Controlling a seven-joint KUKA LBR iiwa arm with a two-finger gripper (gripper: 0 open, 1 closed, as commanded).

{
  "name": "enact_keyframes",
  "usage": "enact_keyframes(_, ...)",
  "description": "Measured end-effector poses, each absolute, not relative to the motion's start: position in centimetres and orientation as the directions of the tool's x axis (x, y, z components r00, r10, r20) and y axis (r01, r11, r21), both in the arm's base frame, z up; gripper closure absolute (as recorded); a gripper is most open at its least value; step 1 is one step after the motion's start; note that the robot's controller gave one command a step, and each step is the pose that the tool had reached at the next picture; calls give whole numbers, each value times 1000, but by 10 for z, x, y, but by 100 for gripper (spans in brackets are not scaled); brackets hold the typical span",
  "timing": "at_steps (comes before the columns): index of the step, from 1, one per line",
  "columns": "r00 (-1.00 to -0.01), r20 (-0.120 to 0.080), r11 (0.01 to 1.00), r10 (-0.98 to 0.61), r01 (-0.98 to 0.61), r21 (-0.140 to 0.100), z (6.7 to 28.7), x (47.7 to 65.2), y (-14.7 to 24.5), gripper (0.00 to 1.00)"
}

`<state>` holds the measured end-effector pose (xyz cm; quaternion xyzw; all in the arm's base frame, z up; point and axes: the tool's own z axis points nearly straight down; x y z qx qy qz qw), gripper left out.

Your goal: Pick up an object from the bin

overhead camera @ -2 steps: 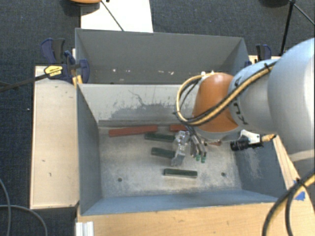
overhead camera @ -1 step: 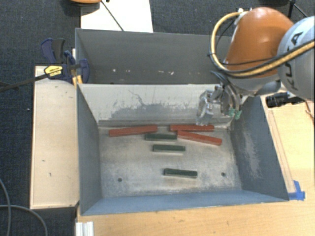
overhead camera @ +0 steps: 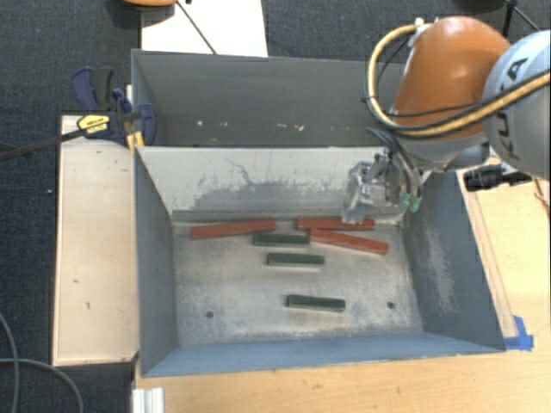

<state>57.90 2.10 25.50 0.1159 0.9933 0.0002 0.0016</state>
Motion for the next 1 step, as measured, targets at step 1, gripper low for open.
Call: enact_keyframes(1,-956,1,956,292,292,0,172,567,46,0)
